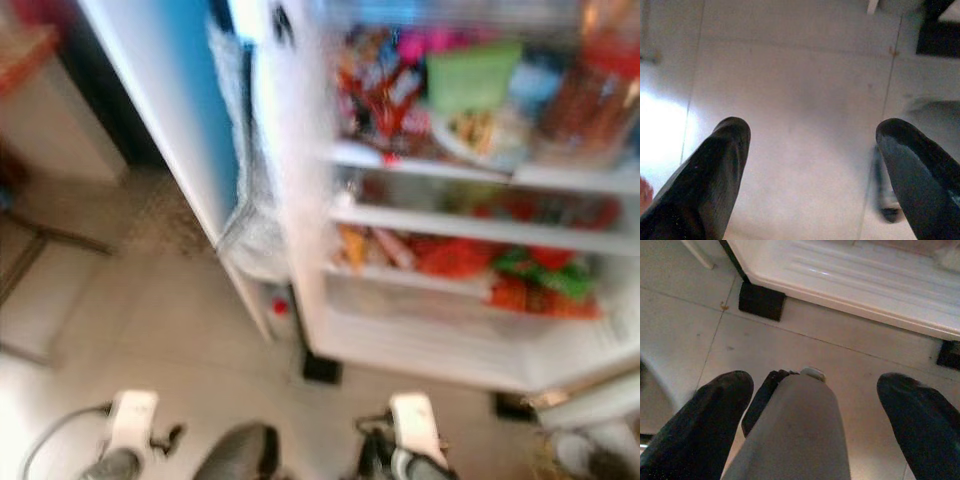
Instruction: Restocking fridge
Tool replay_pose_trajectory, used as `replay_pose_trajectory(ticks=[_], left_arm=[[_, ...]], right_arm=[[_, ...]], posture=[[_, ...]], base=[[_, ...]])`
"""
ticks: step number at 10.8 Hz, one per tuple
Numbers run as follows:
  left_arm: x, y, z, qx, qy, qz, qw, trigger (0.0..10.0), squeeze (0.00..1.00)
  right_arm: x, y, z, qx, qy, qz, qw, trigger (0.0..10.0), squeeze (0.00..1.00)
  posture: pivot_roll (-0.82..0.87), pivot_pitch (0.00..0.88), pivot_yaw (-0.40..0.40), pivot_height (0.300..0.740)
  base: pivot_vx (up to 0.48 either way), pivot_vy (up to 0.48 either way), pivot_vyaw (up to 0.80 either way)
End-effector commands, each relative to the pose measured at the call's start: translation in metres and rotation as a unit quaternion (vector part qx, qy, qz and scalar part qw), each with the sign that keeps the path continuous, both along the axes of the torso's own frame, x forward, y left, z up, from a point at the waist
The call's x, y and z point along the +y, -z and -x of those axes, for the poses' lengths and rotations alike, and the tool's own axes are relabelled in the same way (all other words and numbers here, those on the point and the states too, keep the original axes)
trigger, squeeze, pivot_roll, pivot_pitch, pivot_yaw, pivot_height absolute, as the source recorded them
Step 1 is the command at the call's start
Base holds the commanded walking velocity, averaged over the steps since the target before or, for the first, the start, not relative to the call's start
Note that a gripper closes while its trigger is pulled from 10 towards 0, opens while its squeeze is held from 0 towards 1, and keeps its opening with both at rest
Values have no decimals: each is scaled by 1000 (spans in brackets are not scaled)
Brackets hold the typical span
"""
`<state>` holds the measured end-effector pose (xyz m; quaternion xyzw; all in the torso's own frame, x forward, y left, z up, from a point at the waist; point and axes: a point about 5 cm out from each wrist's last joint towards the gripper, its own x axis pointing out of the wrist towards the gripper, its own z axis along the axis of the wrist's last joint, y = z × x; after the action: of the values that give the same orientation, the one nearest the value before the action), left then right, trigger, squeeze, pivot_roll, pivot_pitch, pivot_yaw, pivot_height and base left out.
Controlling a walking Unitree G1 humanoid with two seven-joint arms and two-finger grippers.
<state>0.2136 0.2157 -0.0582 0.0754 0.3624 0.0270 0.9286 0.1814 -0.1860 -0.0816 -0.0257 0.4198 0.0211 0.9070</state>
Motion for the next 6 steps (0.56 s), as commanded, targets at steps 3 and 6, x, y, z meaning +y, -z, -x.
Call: replay_pose_trajectory(ticks=[3,6], left_arm=[[7,6,11,25,-3,-13,1000,10000,0],[5,8,14,34,-2,-12,999,10000,0]], right_arm=[[6,16,31,67,12,-15,998,10000,0],[6,16,31,70,12,-12,997,10000,0]], posture=[[114,189,54,710],[115,196,54,740]], base=[[0,0,0],[0,0,0]])
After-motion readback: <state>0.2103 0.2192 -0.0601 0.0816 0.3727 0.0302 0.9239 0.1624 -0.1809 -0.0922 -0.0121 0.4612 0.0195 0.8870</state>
